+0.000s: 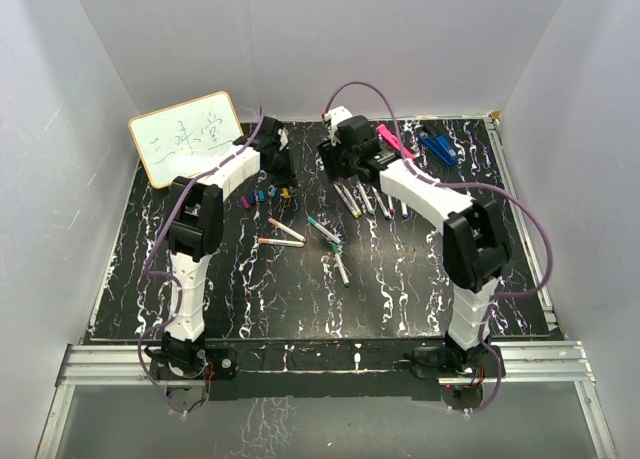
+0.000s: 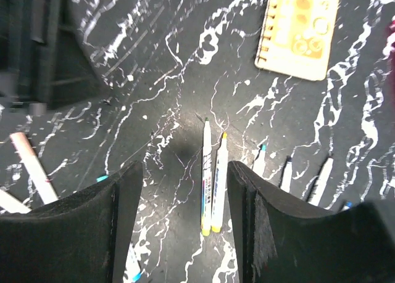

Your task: Open the pen caps

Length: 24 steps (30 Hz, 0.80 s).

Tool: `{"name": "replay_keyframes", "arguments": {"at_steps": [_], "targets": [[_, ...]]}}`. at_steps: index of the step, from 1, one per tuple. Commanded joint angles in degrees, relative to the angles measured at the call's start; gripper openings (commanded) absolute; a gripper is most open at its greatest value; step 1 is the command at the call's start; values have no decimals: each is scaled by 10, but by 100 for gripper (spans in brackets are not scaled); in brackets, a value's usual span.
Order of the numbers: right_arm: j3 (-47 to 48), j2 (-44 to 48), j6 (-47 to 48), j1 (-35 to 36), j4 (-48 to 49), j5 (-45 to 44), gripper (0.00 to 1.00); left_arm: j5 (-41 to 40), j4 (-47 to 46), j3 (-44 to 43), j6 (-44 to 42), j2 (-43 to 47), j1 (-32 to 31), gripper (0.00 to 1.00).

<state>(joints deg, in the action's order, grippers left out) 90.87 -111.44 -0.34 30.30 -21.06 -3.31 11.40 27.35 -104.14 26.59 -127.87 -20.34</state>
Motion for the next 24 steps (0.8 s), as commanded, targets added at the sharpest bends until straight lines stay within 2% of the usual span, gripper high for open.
{"name": "replay_keyframes", "arguments": {"at_steps": [1, 10, 24], "targets": [[-27, 76, -9, -2, 23, 1, 55, -31, 36, -25, -9, -4, -6, 0], [-94, 139, -16, 4, 20, 46, 57, -46, 40, -37, 1, -26, -8, 0], [-153, 157, -25, 23, 29, 72, 57, -52, 47, -58, 4, -56, -13, 0]]}}
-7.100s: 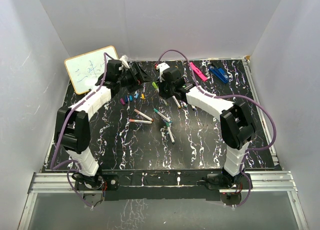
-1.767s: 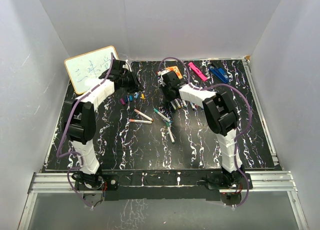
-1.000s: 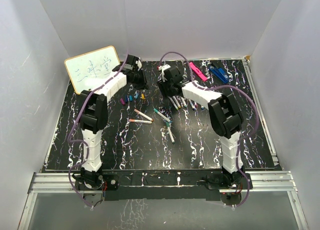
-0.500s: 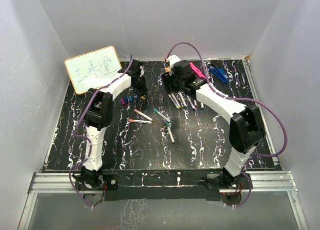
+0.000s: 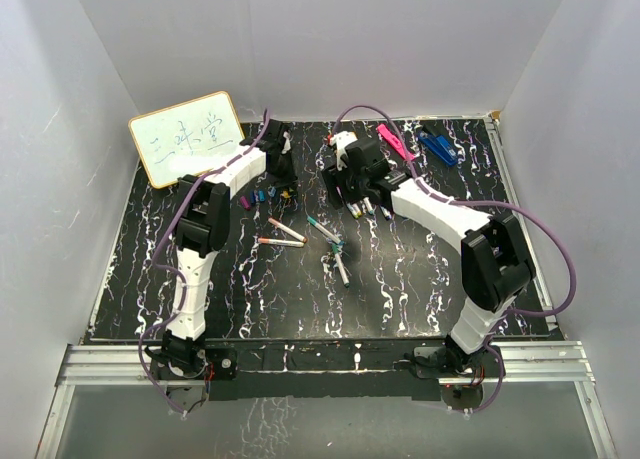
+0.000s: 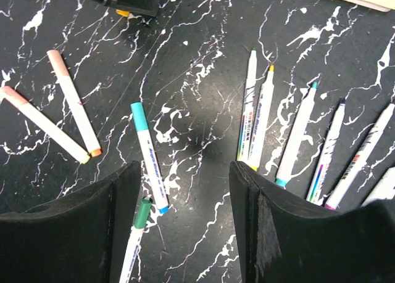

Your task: Open the pen caps

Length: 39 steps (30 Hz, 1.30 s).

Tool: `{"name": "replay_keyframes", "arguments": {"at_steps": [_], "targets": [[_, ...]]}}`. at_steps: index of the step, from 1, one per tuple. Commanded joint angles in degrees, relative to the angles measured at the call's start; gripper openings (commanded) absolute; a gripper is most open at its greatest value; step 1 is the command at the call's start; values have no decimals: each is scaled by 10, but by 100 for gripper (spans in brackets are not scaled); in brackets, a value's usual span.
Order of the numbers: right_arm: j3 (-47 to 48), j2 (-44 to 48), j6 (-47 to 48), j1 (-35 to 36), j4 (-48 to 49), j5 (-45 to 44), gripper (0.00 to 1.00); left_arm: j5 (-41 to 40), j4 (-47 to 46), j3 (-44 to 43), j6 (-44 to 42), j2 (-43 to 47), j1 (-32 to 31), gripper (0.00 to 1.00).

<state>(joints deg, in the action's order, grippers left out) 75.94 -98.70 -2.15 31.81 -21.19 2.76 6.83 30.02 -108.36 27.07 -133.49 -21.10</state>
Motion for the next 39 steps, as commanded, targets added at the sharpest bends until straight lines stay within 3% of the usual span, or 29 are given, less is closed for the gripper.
{"name": "replay_keyframes", "arguments": {"at_steps": [1, 3, 10, 21, 27, 30, 39], "targets": [[-5, 28, -6, 10, 30, 13, 57, -6, 21, -15, -1, 0, -6, 0], [-7, 24, -5, 14, 30, 15, 57, -5, 19, -14, -1, 1, -6, 2], [-15, 0, -3, 27, 33, 27, 57, -6, 17, -3, -3, 11, -6, 30], [-26, -49, -3, 51, 37, 21, 56, -23, 25, 7, -6, 48, -6, 40], [-23, -69, -2, 57, 30, 8, 55, -61, -26, 58, -3, 159, 5, 70], [-19, -77, -2, 59, 28, 2, 55, -61, -81, 119, 5, 243, 14, 97], [4, -116, -4, 67, 13, -14, 55, 97, -264, 320, 84, 405, 63, 99]]}}
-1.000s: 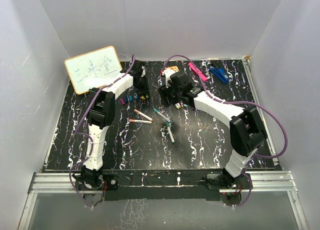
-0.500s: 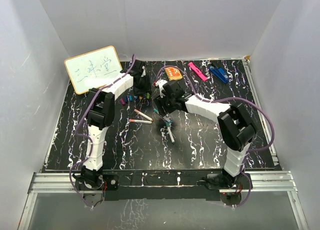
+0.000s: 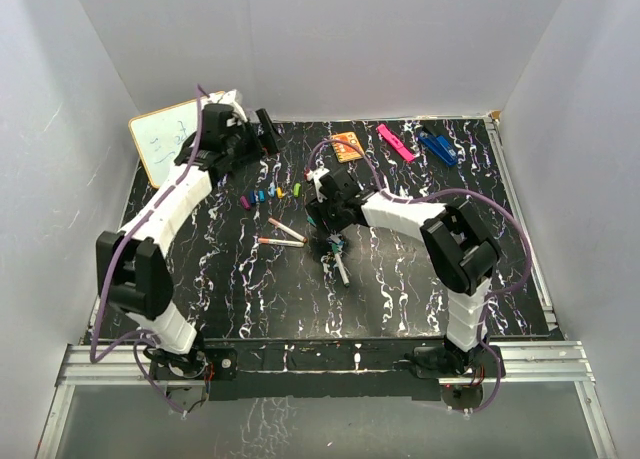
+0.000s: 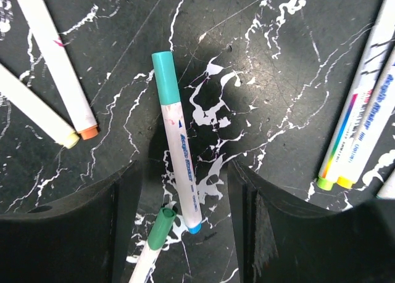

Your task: Open the pen caps

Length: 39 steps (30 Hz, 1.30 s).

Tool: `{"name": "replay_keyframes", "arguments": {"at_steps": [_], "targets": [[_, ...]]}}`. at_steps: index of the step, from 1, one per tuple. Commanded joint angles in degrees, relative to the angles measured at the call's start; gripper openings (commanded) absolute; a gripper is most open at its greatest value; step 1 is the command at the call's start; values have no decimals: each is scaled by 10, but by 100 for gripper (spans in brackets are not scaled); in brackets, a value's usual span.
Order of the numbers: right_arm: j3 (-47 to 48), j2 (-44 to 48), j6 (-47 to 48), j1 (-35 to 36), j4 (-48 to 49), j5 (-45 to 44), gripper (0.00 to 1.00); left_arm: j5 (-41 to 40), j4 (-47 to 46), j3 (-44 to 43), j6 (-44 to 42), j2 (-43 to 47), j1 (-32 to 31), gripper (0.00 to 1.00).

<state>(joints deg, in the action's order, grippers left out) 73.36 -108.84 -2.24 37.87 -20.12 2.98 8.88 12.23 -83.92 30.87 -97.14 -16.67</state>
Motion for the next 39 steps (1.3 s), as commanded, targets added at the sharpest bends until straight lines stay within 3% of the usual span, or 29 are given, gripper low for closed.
{"name": "replay_keyframes", "arguments": {"at_steps": [1, 12, 17, 24, 27, 39], "targets": [[33, -18, -3, 7, 2, -17, 55, 82, -97, 91, 49, 52, 21, 98], [55, -51, -4, 13, -19, -34, 48, 102, -83, 109, 48, 63, 28, 98], [52, -57, -3, 16, -36, -45, 35, 107, -81, 105, 51, 58, 28, 99], [43, -53, -3, 15, -41, -64, 5, 116, -78, 105, 49, 55, 29, 98], [51, -48, 3, 15, -35, -79, 0, 134, -86, 108, 53, 52, 28, 98], [85, 59, 1, 12, 36, -68, 0, 211, -152, 151, 142, 16, 22, 87]]}}
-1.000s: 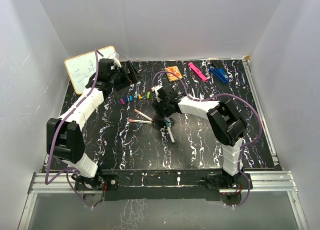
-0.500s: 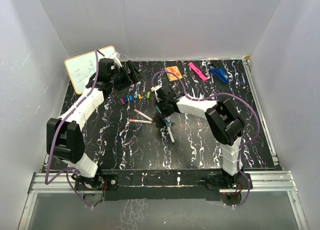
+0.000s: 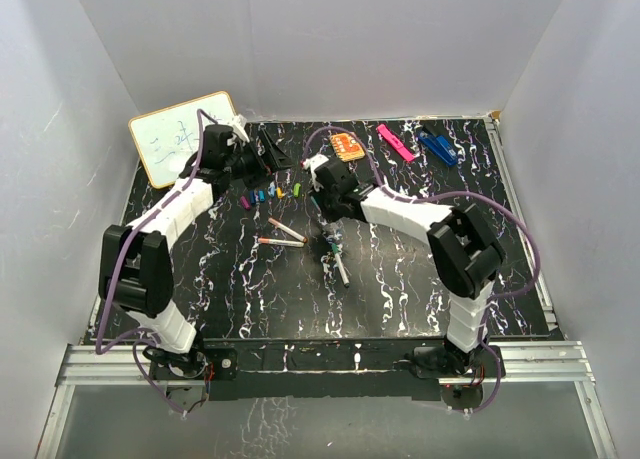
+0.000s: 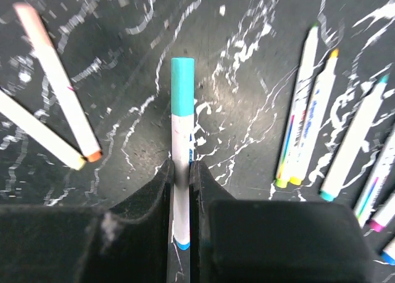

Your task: Open the pen caps

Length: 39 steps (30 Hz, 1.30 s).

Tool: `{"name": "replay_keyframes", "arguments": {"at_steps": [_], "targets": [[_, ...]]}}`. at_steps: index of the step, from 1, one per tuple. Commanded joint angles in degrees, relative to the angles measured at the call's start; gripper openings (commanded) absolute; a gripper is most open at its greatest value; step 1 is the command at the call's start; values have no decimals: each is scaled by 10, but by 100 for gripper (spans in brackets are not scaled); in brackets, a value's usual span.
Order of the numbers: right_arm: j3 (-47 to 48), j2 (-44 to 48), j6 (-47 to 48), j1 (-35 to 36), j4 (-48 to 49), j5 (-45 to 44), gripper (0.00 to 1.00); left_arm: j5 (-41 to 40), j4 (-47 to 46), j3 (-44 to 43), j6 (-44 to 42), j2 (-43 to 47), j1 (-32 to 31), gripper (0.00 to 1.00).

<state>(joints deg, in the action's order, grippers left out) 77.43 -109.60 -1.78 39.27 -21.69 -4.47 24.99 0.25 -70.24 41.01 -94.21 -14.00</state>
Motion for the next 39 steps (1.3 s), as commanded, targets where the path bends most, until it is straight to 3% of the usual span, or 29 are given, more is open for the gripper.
{"name": "replay_keyframes", "arguments": {"at_steps": [1, 18, 30, 39], "targets": [[50, 71, -4, -2, 48, 10, 0, 49, -33, 15, 42, -16, -8, 87], [81, 94, -21, -2, 38, 48, 0, 46, -48, -18, 56, -58, -53, 79], [78, 121, -19, -1, 39, 67, 0, 44, -76, -17, 75, -71, -59, 44], [76, 120, -19, -1, 31, 81, 0, 26, -75, -21, 76, -65, -59, 47]]}}
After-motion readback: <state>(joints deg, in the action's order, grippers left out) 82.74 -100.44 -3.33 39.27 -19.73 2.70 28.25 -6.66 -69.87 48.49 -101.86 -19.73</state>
